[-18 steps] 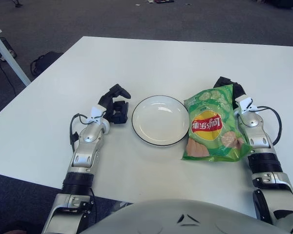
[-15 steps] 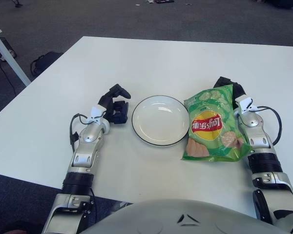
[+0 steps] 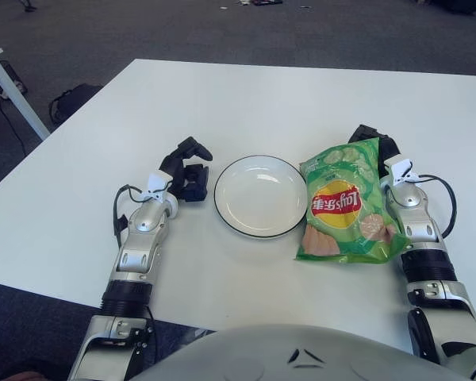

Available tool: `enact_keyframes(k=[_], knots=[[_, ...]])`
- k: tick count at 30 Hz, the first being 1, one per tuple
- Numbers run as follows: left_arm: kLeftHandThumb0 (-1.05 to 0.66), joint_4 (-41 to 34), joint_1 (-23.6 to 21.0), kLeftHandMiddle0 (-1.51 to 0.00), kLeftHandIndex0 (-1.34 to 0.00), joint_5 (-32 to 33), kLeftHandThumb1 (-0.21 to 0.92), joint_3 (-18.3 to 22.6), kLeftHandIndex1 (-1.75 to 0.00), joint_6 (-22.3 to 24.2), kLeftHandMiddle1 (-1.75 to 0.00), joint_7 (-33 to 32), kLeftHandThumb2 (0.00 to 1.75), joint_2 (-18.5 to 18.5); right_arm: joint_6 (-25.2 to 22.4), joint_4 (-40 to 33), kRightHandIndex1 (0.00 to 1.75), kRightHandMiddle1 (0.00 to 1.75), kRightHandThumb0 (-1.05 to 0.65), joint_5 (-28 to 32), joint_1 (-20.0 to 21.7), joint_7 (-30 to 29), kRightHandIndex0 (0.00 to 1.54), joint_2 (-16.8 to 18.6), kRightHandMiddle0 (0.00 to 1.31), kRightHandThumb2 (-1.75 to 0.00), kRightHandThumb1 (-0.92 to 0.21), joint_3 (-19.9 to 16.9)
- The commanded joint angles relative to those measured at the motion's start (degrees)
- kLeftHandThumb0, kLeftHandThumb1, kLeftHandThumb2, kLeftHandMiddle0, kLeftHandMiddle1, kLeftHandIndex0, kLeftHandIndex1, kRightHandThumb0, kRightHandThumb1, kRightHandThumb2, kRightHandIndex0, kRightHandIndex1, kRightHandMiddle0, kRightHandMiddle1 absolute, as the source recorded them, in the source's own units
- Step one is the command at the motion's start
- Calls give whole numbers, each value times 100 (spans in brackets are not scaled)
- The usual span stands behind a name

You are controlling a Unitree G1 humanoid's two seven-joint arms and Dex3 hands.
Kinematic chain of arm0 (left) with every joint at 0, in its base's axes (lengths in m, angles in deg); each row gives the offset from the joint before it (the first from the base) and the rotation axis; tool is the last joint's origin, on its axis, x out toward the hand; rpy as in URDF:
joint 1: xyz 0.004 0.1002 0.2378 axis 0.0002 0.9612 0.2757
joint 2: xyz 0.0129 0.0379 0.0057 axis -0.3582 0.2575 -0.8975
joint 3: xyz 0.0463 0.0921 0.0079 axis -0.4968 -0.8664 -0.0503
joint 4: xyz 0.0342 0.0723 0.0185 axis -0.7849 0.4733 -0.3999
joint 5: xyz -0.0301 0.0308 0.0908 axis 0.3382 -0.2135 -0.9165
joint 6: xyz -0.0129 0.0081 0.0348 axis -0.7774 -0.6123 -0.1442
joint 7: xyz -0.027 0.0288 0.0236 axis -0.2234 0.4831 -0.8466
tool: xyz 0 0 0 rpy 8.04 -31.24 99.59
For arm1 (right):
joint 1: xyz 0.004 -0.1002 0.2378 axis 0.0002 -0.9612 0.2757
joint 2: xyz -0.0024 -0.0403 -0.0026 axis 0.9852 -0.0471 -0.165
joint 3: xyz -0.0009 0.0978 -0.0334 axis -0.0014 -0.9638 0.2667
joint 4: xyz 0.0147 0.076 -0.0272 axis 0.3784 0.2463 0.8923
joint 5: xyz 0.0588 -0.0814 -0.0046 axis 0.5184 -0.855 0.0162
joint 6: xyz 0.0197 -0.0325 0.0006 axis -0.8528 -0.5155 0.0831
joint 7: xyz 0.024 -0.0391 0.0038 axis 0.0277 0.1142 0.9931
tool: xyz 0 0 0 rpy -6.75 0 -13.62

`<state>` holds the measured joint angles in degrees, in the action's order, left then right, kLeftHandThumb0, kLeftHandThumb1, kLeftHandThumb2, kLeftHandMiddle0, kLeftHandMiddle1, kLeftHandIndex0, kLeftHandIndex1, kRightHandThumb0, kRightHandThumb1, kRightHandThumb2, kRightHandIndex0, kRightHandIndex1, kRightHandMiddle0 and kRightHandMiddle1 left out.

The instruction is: Put the snack into the plate.

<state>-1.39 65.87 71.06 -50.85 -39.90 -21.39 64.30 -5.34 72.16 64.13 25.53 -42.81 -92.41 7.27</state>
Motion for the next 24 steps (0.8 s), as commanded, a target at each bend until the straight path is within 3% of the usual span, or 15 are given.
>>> enact_keyframes(k=[1, 12, 18, 24], knots=[[-46, 356, 578, -121, -56, -75, 38, -145, -175, 183, -175, -12, 124, 197, -389, 338, 175, 175, -51, 7, -281, -108, 133, 157, 67, -140, -25, -43], [-46, 435, 539, -121, -56, -52, 38, -153, -175, 151, -175, 34, 123, 198, -369, 516, 175, 175, -48, 98, -171, -1041, 129, 578, 62, -133, -31, -481], [-46, 471, 514, -122, -56, -83, 38, -172, -175, 143, -175, 6, 123, 212, -194, 661, 175, 175, -46, 133, -99, -1614, 112, 781, 57, -125, -37, -736], [-46, 464, 501, -122, -55, -78, 39, -166, -175, 176, -175, -27, 123, 240, -46, 744, 175, 175, -43, 193, -80, -1781, 94, 815, 50, -114, -46, -862]])
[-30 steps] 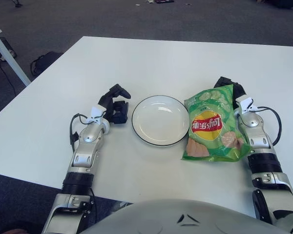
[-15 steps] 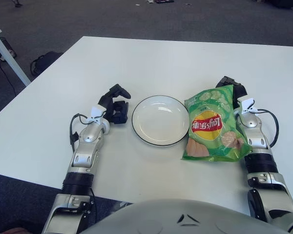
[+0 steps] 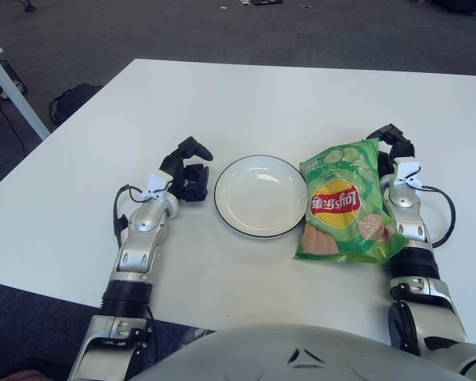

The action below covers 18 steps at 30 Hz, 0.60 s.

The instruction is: Put the snack into the plate.

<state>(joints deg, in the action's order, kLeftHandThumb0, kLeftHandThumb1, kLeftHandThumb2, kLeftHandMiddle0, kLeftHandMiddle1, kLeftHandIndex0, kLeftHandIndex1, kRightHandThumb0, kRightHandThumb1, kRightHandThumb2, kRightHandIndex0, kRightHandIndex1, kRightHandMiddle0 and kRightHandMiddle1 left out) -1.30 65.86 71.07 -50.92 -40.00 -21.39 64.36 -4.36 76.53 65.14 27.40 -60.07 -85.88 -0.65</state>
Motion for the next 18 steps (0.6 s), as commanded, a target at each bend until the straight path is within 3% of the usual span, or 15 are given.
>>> enact_keyframes(k=[1, 4, 7, 15, 18], knots=[[-46, 457, 500, -122, -55, -82, 39, -159, -175, 196, -175, -42, 123, 243, -122, 290, 175, 175, -43, 94, -285, -72, 90, 148, 48, -111, -48, -94], [-46, 453, 496, -122, -55, -94, 39, -162, -175, 222, -175, -70, 123, 262, -61, 247, 164, 175, -15, 79, -324, -103, 75, 121, 41, -121, -38, -139], [-46, 451, 487, -121, -55, -104, 39, -165, -175, 251, -175, -94, 123, 275, -19, 75, 160, 175, -5, 15, -380, -172, 67, 103, 39, -121, -37, -157], [-45, 424, 483, -121, -55, -56, 39, -143, -175, 319, -175, -88, 122, 288, 64, -302, 164, 175, -1, -298, -470, -416, 52, -28, 36, -115, -43, -120], [-45, 381, 483, -121, -55, -18, 39, -115, -175, 369, -175, -101, 122, 316, 142, -433, 167, 175, -1, -395, -538, -304, 50, -268, 33, -113, -46, -163]])
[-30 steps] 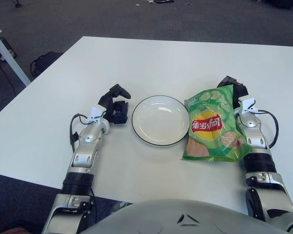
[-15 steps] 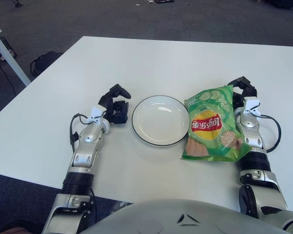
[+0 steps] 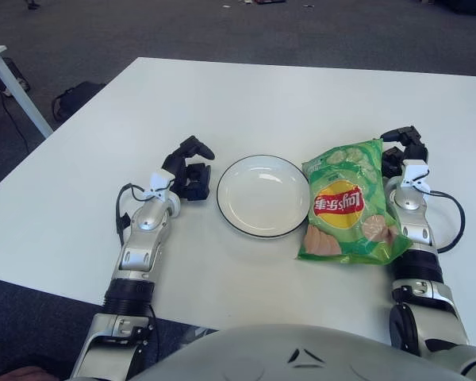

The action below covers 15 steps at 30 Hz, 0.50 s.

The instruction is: Put the snack into the plate.

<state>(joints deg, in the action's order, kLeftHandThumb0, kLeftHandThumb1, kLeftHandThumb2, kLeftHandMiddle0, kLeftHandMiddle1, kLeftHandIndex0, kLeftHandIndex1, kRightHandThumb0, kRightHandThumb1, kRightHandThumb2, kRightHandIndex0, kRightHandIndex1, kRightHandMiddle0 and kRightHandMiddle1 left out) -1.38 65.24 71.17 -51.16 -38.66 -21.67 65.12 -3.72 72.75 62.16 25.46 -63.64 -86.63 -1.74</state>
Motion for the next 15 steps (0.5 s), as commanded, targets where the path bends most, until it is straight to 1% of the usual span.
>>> enact_keyframes(k=[1, 3, 6, 8, 9, 10, 11, 12, 13, 14, 15], knots=[[-45, 383, 543, -121, -55, -22, 39, -86, -175, 244, -175, -73, 122, 244, 88, -77, 167, 175, -1, -110, -356, 77, 50, -230, 31, -112, -47, -63], [-45, 355, 546, -121, -55, -8, 39, -74, -175, 248, -175, -82, 122, 256, 151, -149, 169, 175, -1, -128, -412, 230, 49, -415, 29, -112, -48, -96], [-45, 323, 549, -122, -55, 4, 39, -56, -175, 257, -175, -97, 122, 274, 237, -208, 171, 175, -1, -195, -463, 356, 50, -581, 27, -113, -48, -67], [-45, 301, 548, -122, -55, 20, 39, -41, -175, 278, -175, -105, 122, 281, 160, -525, 173, 174, -1, -350, -578, 422, 52, -686, 27, -116, -46, 22], [-45, 291, 546, -122, -55, 30, 39, -33, -175, 299, -175, -98, 122, 274, -256, -1326, 174, 174, -1, -521, -761, 481, 53, -652, 27, -117, -45, 99], [-45, 283, 545, -123, -55, 38, 39, -28, -175, 314, -175, -94, 122, 268, -569, -1913, 174, 173, -1, -644, -894, 527, 53, -620, 27, -116, -46, 151], [-45, 263, 548, -123, -55, 40, 39, -27, -175, 341, -175, -94, 122, 263, -755, -2384, 174, 172, -1, -736, -1035, 706, 53, -760, 27, -116, -46, 148], [-45, 246, 552, -123, -55, 41, 39, -27, -175, 361, -175, -96, 122, 261, -868, -2666, 174, 171, -1, -789, -1126, 837, 51, -871, 26, -113, -48, 141], [-45, 232, 556, -123, -55, 42, 39, -24, -175, 378, -175, -100, 122, 258, -884, -2790, 174, 170, -1, -837, -1197, 1034, 48, -1060, 25, -109, -51, 146], [-45, 224, 558, -123, -55, 44, 39, -19, -175, 389, -175, -101, 122, 254, -916, -2886, 174, 169, -1, -877, -1245, 1168, 45, -1174, 25, -104, -54, 154], [-45, 206, 563, -123, -55, 39, 39, -20, -175, 407, -175, -114, 122, 256, -916, -3019, 175, 168, -1, -853, -1360, 1491, 41, -1438, 24, -97, -60, 121]])
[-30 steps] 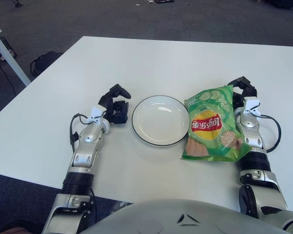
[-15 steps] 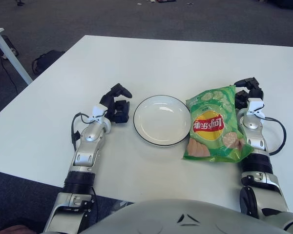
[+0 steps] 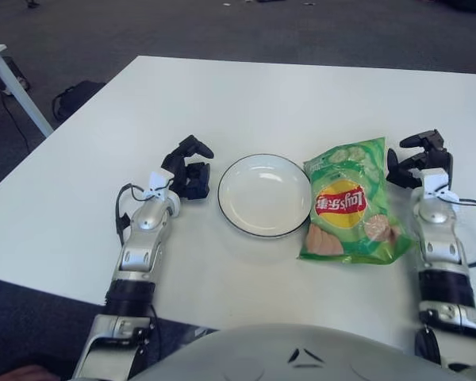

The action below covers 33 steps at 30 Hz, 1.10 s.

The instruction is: Put the snack into the plate.

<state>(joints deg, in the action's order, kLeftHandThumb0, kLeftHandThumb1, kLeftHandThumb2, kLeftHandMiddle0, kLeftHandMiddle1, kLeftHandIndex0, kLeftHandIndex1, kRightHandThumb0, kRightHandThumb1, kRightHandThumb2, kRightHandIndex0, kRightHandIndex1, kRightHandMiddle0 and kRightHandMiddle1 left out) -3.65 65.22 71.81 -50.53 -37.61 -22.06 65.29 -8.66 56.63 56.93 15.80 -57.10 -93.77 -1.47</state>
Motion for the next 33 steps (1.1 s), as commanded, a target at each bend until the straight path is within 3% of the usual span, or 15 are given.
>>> enact_keyframes(k=[1, 2, 4, 7, 13, 23, 26, 29, 31, 33], knots=[[-45, 418, 569, -123, -55, -28, 39, -85, -175, 316, -175, -84, 122, 241, -436, -1514, 175, 168, -1, -312, -477, 1073, 34, -906, 20, -85, -69, 63], [-45, 397, 573, -123, -55, -39, 39, -90, -175, 337, -175, -99, 122, 244, -239, -1388, 175, 168, -1, -209, -573, 1423, 31, -1232, 19, -81, -72, -40], [-45, 370, 575, -123, -55, -57, 39, -96, -175, 370, -175, -120, 122, 245, 73, -1115, 168, 171, -18, -85, -651, 1923, 15, -1681, 20, -68, -81, -170], [-45, 344, 576, -123, -55, -76, 39, -99, -175, 410, -175, -136, 122, 237, 350, -918, 153, 155, -50, -31, -678, 2327, 5, -2021, 6, -77, -63, -226], [-45, 340, 579, -123, -55, -65, 39, -99, -175, 413, -175, -126, 122, 219, 609, -857, 138, 139, -71, -31, -726, 2581, 0, -2200, 1, -77, -58, -239], [-45, 509, 555, -124, -55, -37, 39, -80, -175, 192, -175, -72, 123, 196, 1019, -849, 123, 124, -78, -27, -802, 3032, 0, -2448, 0, -70, -57, -292], [-46, 497, 555, -124, -55, -62, 39, -84, -175, 173, -175, -115, 123, 209, 1126, -894, 106, 119, -80, -35, -845, 3122, 0, -2488, 0, -70, -58, -330], [-46, 459, 555, -124, -56, -71, 39, -90, -175, 259, -175, -139, 123, 210, 1354, -963, 47, 77, -90, -239, -923, 3093, 0, -2589, 0, -60, -66, -340], [-46, 450, 561, -123, -56, -77, 39, -97, -175, 268, -175, -144, 123, 212, 1494, -977, 24, 52, -94, -374, -947, 3045, 0, -2646, 0, -54, -71, -338], [-46, 446, 563, -123, -55, -81, 39, -100, -175, 267, -175, -147, 123, 214, 1579, -975, 12, 33, -98, -446, -957, 3020, 0, -2671, 0, -48, -74, -338]])
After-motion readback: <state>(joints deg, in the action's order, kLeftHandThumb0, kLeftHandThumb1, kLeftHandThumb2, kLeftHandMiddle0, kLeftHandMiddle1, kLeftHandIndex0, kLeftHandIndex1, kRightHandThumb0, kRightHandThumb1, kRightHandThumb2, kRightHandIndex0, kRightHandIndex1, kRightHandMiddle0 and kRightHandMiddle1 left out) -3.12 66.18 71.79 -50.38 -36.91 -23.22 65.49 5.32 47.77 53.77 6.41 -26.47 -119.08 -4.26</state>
